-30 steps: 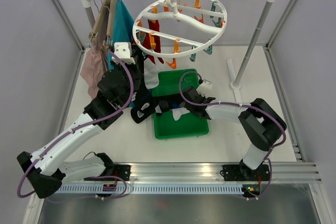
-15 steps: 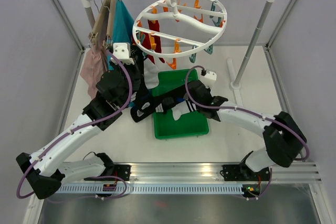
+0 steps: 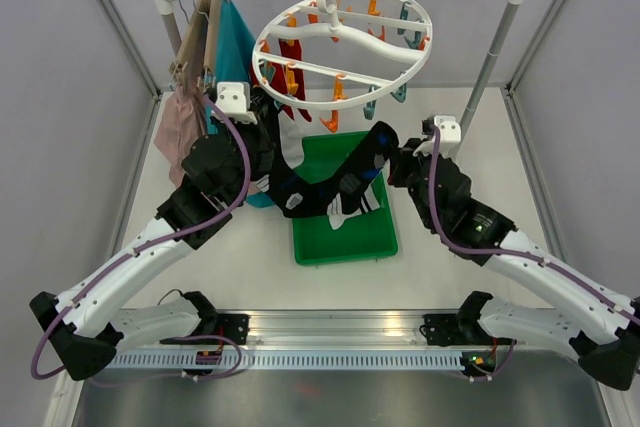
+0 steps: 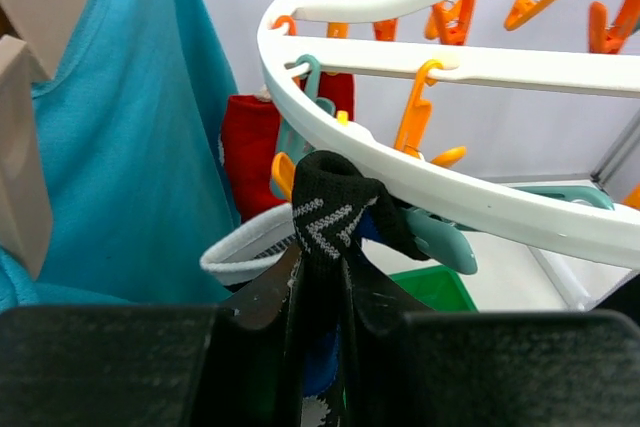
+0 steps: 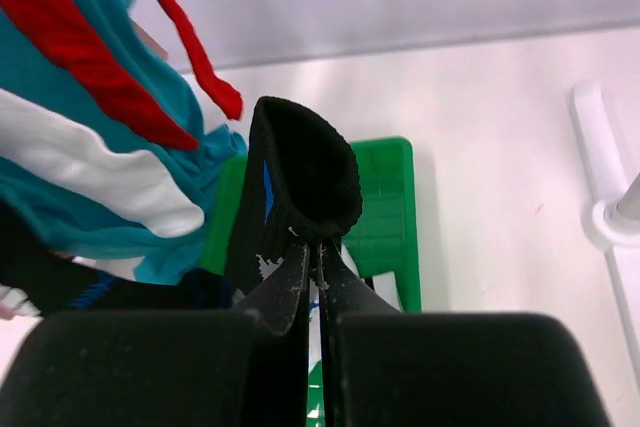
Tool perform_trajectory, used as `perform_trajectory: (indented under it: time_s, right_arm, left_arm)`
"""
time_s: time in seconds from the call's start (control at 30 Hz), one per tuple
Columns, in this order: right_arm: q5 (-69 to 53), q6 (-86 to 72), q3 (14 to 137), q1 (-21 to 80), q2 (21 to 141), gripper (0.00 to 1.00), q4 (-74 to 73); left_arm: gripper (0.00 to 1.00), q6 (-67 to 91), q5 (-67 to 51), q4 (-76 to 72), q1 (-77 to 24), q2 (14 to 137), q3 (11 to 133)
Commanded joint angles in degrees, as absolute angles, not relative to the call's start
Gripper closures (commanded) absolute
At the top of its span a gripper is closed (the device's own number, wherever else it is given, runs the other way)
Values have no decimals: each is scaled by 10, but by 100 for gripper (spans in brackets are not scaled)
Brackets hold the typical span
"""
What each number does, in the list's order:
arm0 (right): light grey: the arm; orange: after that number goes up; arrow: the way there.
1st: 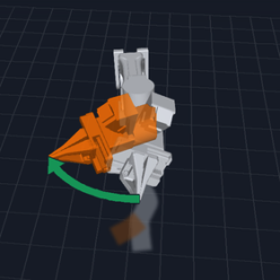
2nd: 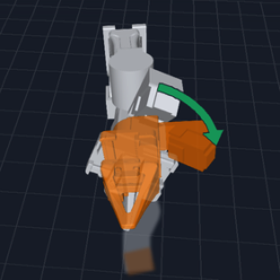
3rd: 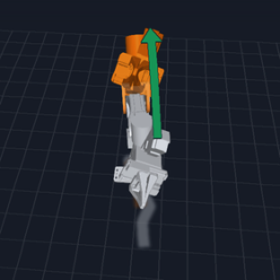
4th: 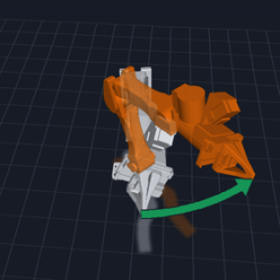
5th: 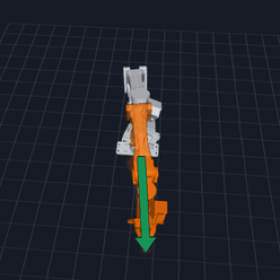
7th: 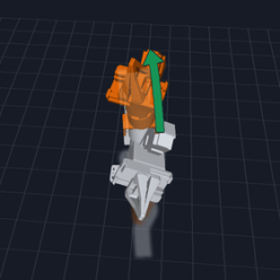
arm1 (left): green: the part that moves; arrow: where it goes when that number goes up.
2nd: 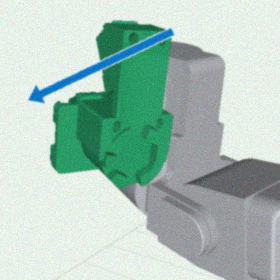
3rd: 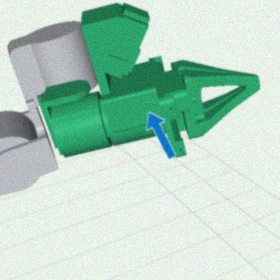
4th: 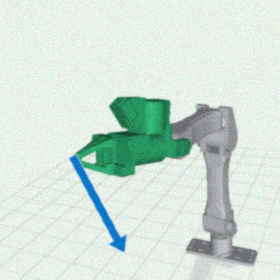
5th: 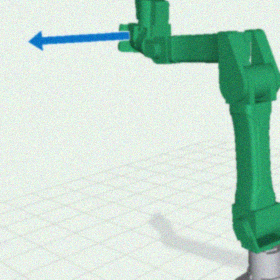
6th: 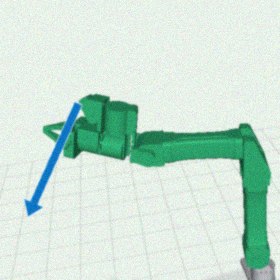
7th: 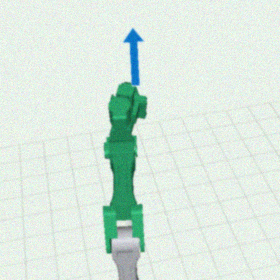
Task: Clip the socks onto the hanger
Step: Pick up the sock from the bin.
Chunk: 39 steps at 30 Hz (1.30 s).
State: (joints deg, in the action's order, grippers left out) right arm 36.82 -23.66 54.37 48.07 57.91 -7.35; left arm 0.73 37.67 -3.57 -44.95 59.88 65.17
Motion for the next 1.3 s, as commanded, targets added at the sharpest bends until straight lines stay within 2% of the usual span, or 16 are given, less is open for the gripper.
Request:
perform_trajectory:
  time_s: [0.0,0.23,0.5,0.67,0.8,1.03,1.27]
  right_arm:
    - [332,-162,577,484,541,100,-75]
    - [260,-98,619,484,514,100,-97]
    - [221,-63,675,484,501,100,-118]
    - [180,-57,695,485,512,100,-132]
    - [158,-60,690,485,513,100,-130]
    - [113,-69,672,486,507,100,-119]
    - [90,-73,664,491,511,100,-125]
  left_arm:
    - [78,30,337,-56,-446,590,653]
    - [71,30,284,-53,-446,581,649]
    - [69,32,266,-42,-446,570,643]
    - [58,20,101,-65,-446,548,619]
    - [52,12,13,-71,-446,533,607]
    - [49,30,-132,-75,-446,527,583]
    - [48,54,-185,-114,-446,537,545]
